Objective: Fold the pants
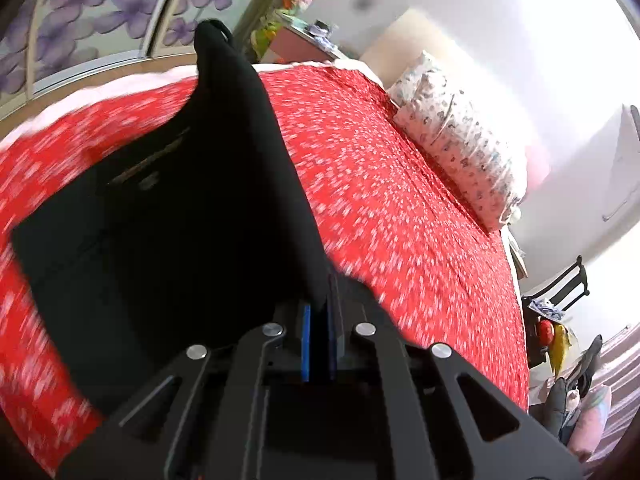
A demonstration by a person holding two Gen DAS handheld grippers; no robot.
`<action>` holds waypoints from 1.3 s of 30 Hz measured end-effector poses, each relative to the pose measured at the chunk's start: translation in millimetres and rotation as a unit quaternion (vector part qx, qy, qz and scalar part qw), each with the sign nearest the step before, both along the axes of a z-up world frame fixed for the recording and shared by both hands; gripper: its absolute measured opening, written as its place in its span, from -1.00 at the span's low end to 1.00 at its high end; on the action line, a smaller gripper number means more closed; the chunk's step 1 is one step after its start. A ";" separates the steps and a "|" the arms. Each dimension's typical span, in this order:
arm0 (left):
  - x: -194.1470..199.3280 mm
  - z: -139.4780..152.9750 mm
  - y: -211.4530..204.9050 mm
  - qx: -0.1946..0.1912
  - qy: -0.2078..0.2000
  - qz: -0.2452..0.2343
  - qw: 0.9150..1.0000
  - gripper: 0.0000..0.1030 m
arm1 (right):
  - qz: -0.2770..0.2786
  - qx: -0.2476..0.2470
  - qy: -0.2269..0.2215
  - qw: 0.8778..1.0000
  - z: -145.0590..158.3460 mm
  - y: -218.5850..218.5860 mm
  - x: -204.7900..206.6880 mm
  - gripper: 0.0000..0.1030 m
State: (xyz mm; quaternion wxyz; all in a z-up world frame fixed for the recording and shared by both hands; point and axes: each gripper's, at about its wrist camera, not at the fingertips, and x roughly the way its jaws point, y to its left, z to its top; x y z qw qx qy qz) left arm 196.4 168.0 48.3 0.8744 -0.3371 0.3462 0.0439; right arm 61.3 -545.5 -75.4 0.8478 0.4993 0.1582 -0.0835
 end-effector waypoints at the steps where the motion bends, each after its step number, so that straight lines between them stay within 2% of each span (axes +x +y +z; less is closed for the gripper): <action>1: -18.2 -6.3 0.7 0.000 0.000 0.004 1.000 -0.89 | -0.003 0.009 -0.003 1.000 3.6 -6.0 -2.2 -0.91; 4: -74.8 -41.4 3.9 -0.012 0.008 0.026 1.000 -0.88 | -0.010 0.032 -0.005 0.999 9.6 -21.1 -5.4 -0.91; 7: -87.8 -80.0 6.5 -0.037 0.041 0.036 0.998 -0.84 | -0.012 0.072 0.007 0.997 8.7 -34.7 -2.6 -0.91; 8: -90.8 -92.7 9.0 -0.057 0.035 0.036 0.997 -0.83 | -0.011 0.078 0.014 0.997 8.8 -36.8 -0.6 -0.91; 11: -92.5 -94.7 11.3 -0.068 0.018 0.034 0.997 -0.78 | 0.001 0.060 0.041 0.997 17.5 -37.5 6.5 -0.91; 15: -87.0 -93.4 9.2 -0.077 0.016 0.018 0.997 -0.40 | 0.022 0.045 0.065 0.997 31.5 -39.5 22.0 -0.91; 16: -85.8 -91.9 6.8 -0.074 0.014 0.013 0.997 -0.21 | 0.028 0.040 0.055 0.997 40.8 -40.0 25.4 -0.91; 17: -83.2 -89.3 2.6 -0.066 0.009 0.003 0.998 -0.12 | 0.034 0.031 0.038 0.998 51.2 -41.1 26.2 -0.91; 18: -76.5 -87.8 -6.8 -0.055 0.006 -0.002 0.998 0.03 | 0.043 0.011 0.000 0.999 67.8 -40.7 25.2 -0.91; 19: -75.3 -85.3 -12.4 -0.043 0.004 -0.006 0.999 0.14 | 0.045 -0.006 -0.017 0.999 76.1 -40.9 23.2 -0.92; 20: -75.7 -84.1 -18.5 -0.028 0.001 -0.008 1.000 0.18 | 0.040 -0.027 -0.015 0.999 81.6 -42.0 20.5 -0.92; 22: -76.8 -84.1 -25.2 -0.011 -0.004 -0.009 1.000 0.27 | 0.031 -0.019 0.067 0.997 62.7 -50.7 23.1 -0.91; 23: -77.2 -83.5 -29.2 0.000 -0.007 -0.012 1.000 0.29 | 0.028 0.000 0.122 0.992 41.6 -56.5 21.8 -0.91; 24: -77.0 -83.3 -32.4 0.009 -0.008 -0.016 1.000 0.32 | 0.028 0.015 0.157 0.987 21.2 -60.3 16.3 -0.91; 27: -77.4 -82.4 -34.9 0.028 -0.010 -0.027 0.999 0.37 | 0.027 0.025 0.161 0.986 2.2 -61.2 4.0 -0.92; 29: -77.9 -81.4 -35.9 0.034 -0.011 -0.034 0.999 0.40 | 0.027 0.017 0.165 0.986 2.7 -60.1 3.5 -0.91; 32: -84.9 -79.2 -34.1 0.036 -0.021 -0.045 0.998 0.50 | 0.027 -0.015 0.203 0.979 15.3 -53.9 8.8 -0.76; 34: -91.3 -78.4 -32.6 0.053 -0.029 -0.050 0.997 0.61 | 0.006 -0.059 0.239 0.969 32.8 -43.7 8.9 -0.41; 35: -95.7 -78.0 -32.8 0.062 -0.034 -0.051 0.996 0.62 | -0.008 -0.081 0.244 0.966 38.2 -41.2 6.3 -0.12; 36: -99.2 -76.8 -32.6 0.072 -0.039 -0.051 0.995 0.66 | -0.024 -0.110 0.245 0.963 46.1 -35.0 0.5 0.06; 38: -106.1 -72.0 -31.3 0.093 -0.057 -0.048 0.993 0.71 | -0.066 -0.199 0.236 0.949 73.0 -15.6 -8.4 0.06; 39: -108.7 -69.4 -31.0 0.101 -0.068 -0.047 0.991 0.76 | -0.069 -0.261 0.214 0.939 92.2 3.9 -7.4 0.06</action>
